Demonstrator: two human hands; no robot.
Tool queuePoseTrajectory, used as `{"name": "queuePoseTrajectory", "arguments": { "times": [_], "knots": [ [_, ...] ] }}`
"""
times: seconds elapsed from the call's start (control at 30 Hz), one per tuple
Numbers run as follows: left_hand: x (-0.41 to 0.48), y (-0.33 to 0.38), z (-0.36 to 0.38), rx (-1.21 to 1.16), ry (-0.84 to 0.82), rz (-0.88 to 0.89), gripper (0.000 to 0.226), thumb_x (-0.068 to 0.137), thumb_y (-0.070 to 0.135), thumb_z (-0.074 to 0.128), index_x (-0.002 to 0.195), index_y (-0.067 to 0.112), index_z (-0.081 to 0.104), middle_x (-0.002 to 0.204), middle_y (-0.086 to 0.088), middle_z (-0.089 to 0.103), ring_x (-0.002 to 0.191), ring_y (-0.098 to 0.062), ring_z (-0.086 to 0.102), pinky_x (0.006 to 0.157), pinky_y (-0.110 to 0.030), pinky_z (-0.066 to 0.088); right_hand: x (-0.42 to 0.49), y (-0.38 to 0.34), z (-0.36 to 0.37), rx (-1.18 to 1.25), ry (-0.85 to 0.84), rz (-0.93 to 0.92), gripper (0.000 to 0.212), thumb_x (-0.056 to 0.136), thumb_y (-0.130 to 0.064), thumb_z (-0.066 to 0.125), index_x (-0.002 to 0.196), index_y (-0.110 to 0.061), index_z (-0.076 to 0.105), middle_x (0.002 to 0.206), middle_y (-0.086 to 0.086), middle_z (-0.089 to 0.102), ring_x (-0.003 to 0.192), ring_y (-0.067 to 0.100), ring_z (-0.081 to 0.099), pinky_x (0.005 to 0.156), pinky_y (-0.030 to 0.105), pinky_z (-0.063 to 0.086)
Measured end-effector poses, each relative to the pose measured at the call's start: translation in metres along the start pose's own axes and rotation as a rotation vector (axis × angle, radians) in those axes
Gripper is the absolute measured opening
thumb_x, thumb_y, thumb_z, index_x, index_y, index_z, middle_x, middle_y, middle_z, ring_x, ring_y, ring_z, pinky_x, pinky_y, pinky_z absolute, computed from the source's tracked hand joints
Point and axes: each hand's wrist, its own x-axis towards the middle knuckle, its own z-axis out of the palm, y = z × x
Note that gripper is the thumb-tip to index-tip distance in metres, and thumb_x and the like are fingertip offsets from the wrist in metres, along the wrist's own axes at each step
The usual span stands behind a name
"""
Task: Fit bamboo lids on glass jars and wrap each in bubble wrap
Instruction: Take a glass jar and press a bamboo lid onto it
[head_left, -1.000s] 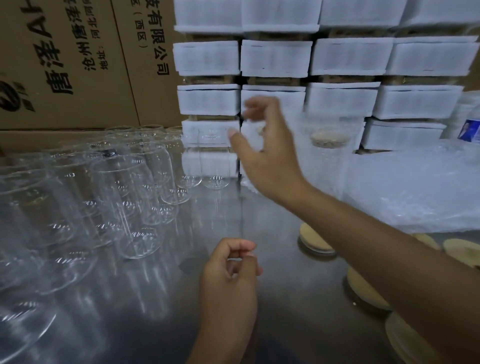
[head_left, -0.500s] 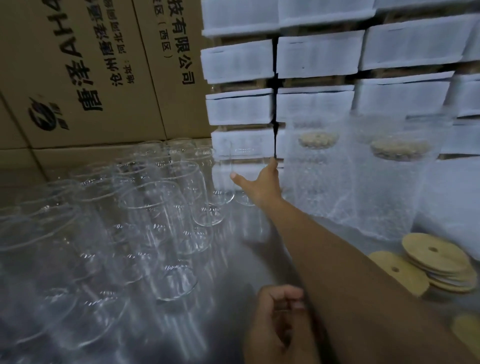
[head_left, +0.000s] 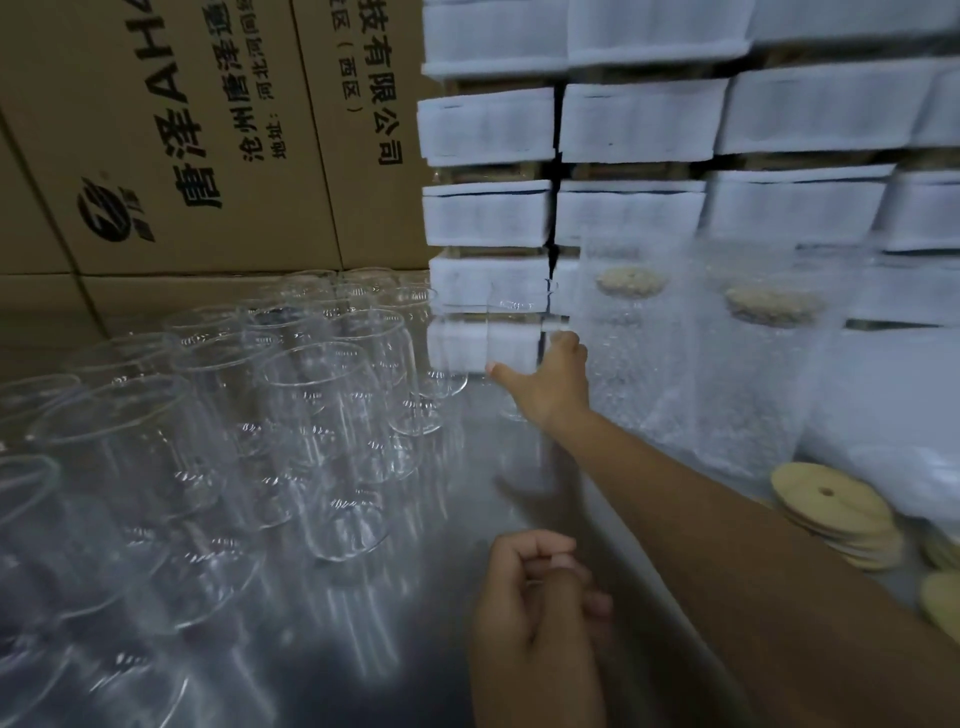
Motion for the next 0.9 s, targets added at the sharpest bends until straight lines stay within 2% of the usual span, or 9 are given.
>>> {"name": "queuePoseTrajectory", "arguments": {
  "times": [0.1, 0.2, 0.3, 0.4, 0.57, 0.67, 0.77, 0.83, 0.9],
  "knots": [
    [-0.003, 0.002, 0.001, -0.012, 0.050, 0.060, 0.024, 0.091, -0.007, 0.051, 0.077, 0.010, 0.059, 0.060, -0.003, 0.060, 0.046, -0.010, 0.056, 0.039, -0.018, 0.042, -0.026, -0.011, -0.023, 0.026, -0.033, -0.106, 0.080, 0.076, -0.040, 0.076, 0.132, -0.002, 0.034, 0.125, 0.005, 0.037, 0.104, 0.015, 0.044, 0.081, 0.023, 0.035],
    [-0.011, 0.005, 0.000, 0.052, 0.082, 0.237, 0.017, 0.087, 0.008, 0.066, 0.087, 0.022, 0.057, 0.086, -0.007, 0.062, 0.070, -0.009, 0.060, 0.059, -0.021, 0.048, -0.054, -0.032, -0.056, 0.095, -0.118, -0.184, 0.081, 0.076, -0.042, 0.076, 0.135, -0.006, 0.035, 0.127, 0.004, 0.040, 0.111, 0.016, 0.048, 0.087, 0.028, 0.044],
    [-0.021, 0.011, -0.001, 0.170, 0.065, 0.412, 0.046, 0.072, 0.022, 0.074, 0.108, 0.029, 0.046, 0.109, 0.006, 0.054, 0.099, -0.001, 0.054, 0.086, -0.017, 0.041, -0.091, -0.049, -0.099, 0.167, -0.189, -0.204, 0.084, 0.074, -0.046, 0.076, 0.137, -0.015, 0.032, 0.123, -0.003, 0.041, 0.110, 0.010, 0.047, 0.077, 0.014, 0.040],
    [-0.029, 0.015, -0.004, 0.333, 0.036, 0.523, 0.086, 0.066, 0.022, 0.085, 0.133, 0.024, 0.031, 0.128, 0.007, 0.042, 0.117, 0.002, 0.042, 0.099, -0.007, 0.030, -0.130, -0.057, -0.141, 0.192, -0.247, -0.201, 0.070, 0.070, -0.045, 0.079, 0.122, -0.027, 0.036, 0.114, -0.012, 0.045, 0.107, 0.007, 0.050, 0.080, 0.019, 0.044],
    [-0.043, 0.024, -0.007, 0.416, -0.181, 0.570, 0.103, 0.058, 0.029, 0.089, 0.133, 0.042, 0.020, 0.134, 0.019, 0.034, 0.119, 0.029, 0.025, 0.092, 0.007, 0.021, -0.189, -0.056, -0.184, 0.194, -0.269, -0.108, 0.063, 0.064, -0.046, 0.080, 0.112, -0.038, 0.040, 0.110, -0.022, 0.047, 0.104, -0.005, 0.051, 0.081, 0.018, 0.045],
    [-0.052, 0.028, -0.005, 0.349, -0.374, 0.446, 0.097, 0.049, 0.032, 0.090, 0.123, 0.049, 0.031, 0.131, 0.030, 0.041, 0.122, 0.020, 0.039, 0.096, -0.007, 0.039, -0.220, -0.047, -0.191, 0.235, -0.243, -0.054, 0.070, 0.062, -0.039, 0.083, 0.119, -0.034, 0.043, 0.111, -0.020, 0.050, 0.107, -0.003, 0.053, 0.085, 0.020, 0.046],
    [-0.058, 0.029, -0.004, 0.301, -0.508, 0.371, 0.090, 0.039, 0.038, 0.084, 0.117, 0.047, 0.041, 0.126, 0.016, 0.053, 0.115, 0.008, 0.053, 0.086, -0.028, 0.055, -0.239, -0.039, -0.197, 0.269, -0.214, -0.030, 0.074, 0.064, -0.035, 0.083, 0.126, -0.032, 0.043, 0.115, -0.019, 0.051, 0.109, -0.002, 0.053, 0.083, 0.015, 0.045],
    [-0.061, 0.026, -0.006, 0.287, -0.525, 0.355, 0.086, 0.037, 0.038, 0.081, 0.115, 0.043, 0.045, 0.120, 0.011, 0.058, 0.106, 0.005, 0.058, 0.077, -0.027, 0.058, -0.247, -0.032, -0.207, 0.298, -0.281, -0.018, 0.077, 0.064, -0.037, 0.082, 0.129, -0.034, 0.041, 0.117, -0.019, 0.052, 0.110, -0.004, 0.054, 0.078, 0.013, 0.049],
    [-0.065, 0.023, -0.007, 0.282, -0.517, 0.353, 0.083, 0.037, 0.040, 0.080, 0.114, 0.041, 0.047, 0.114, 0.010, 0.060, 0.100, 0.005, 0.060, 0.073, -0.016, 0.053, -0.251, -0.026, -0.220, 0.333, -0.352, -0.019, 0.079, 0.060, -0.045, 0.078, 0.130, -0.036, 0.041, 0.119, -0.020, 0.055, 0.109, -0.007, 0.055, 0.076, 0.009, 0.048]
  ]
}}
